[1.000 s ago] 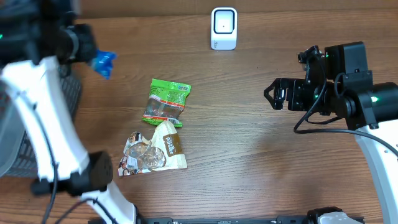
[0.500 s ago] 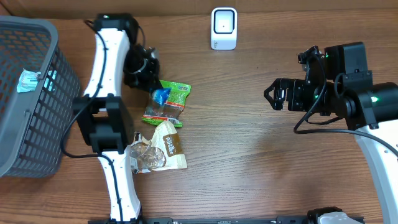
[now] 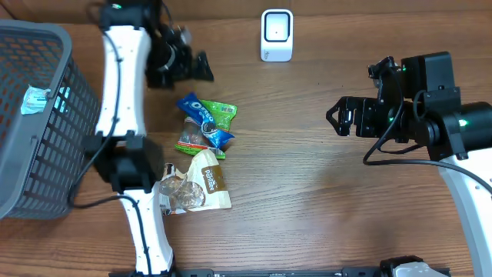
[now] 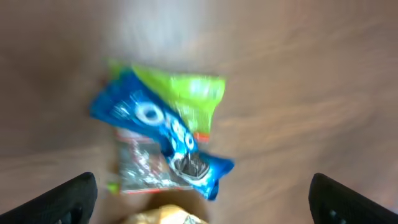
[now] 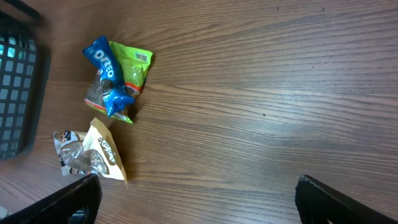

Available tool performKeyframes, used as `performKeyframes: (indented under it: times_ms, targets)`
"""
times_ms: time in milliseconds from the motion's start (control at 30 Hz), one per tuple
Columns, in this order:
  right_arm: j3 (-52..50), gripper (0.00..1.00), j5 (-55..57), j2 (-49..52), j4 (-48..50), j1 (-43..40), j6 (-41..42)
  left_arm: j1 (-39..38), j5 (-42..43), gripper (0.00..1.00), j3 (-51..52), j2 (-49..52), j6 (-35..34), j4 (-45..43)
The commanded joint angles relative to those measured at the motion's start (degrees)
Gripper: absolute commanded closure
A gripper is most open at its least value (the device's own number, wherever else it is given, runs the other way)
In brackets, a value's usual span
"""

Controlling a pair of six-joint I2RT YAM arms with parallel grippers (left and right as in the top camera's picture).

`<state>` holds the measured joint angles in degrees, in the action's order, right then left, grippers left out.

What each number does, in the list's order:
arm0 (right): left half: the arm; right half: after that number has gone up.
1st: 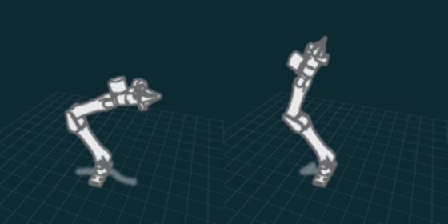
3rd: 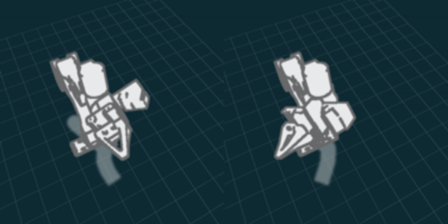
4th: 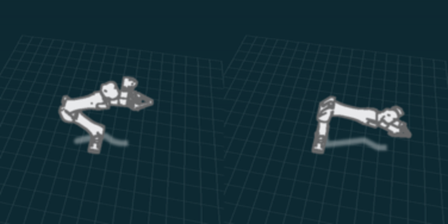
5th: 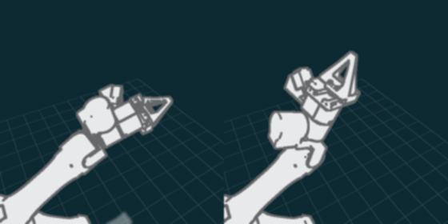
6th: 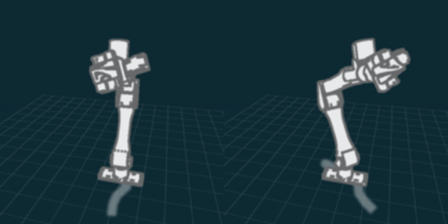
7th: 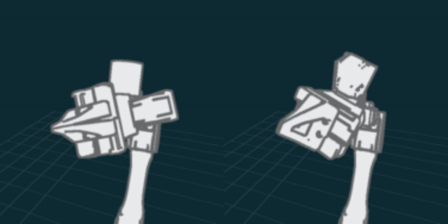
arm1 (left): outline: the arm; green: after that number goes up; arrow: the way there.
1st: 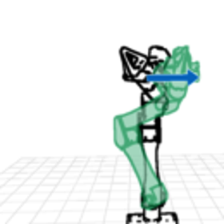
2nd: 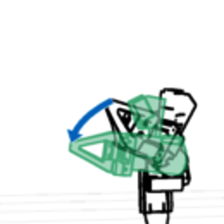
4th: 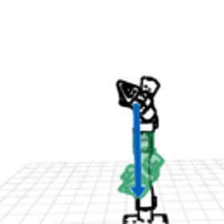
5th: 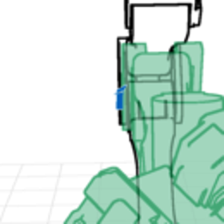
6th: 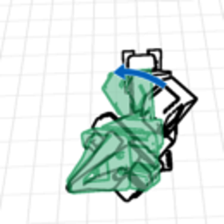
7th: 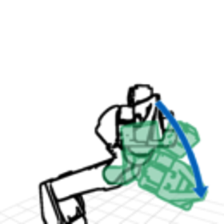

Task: Scan the item barcode
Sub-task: 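Reach the left gripper back into the basket toward the mint tissue pack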

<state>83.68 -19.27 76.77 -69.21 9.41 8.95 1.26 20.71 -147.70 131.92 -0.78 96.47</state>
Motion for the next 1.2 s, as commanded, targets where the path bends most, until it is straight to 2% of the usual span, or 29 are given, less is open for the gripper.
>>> performKeyframes:
  times_ms: [0, 133, 267, 400, 533, 833, 1167]
  targets:
    - [1.44, 0.00, -0.33, -0.13, -0.09, 0.24, -0.22, 5.51, -2.73, 0.00, -11.65, -9.49, -4.59, 0.20]
    - [1.46, 0.00, -0.35, -0.13, -0.07, 0.24, -0.22, 13.44, -9.40, 0.00, -19.52, -14.08, -8.22, -0.09]
    - [1.44, 0.00, -0.37, -0.13, -0.09, 0.24, -0.17, 23.63, -14.40, 0.00, -21.31, -17.09, -11.26, -0.13]
    - [1.44, 0.00, -0.37, -0.13, -0.09, 0.24, -0.17, 32.50, -19.08, 0.00, -20.79, -15.78, -15.52, -0.24]
    - [1.44, 0.00, -0.37, -0.13, 0.04, 0.24, -0.17, 38.01, -19.65, 0.00, -20.00, -10.73, -18.67, -0.87]
    - [1.44, 0.00, -1.46, -0.13, -0.15, 0.24, -0.15, 38.77, -18.10, 0.05, -20.00, 6.97, -19.04, -4.92]
    - [1.44, 0.00, -1.46, -0.13, -0.63, 0.24, 0.07, 37.75, -17.88, 0.05, -20.00, 18.58, -25.92, -9.14]
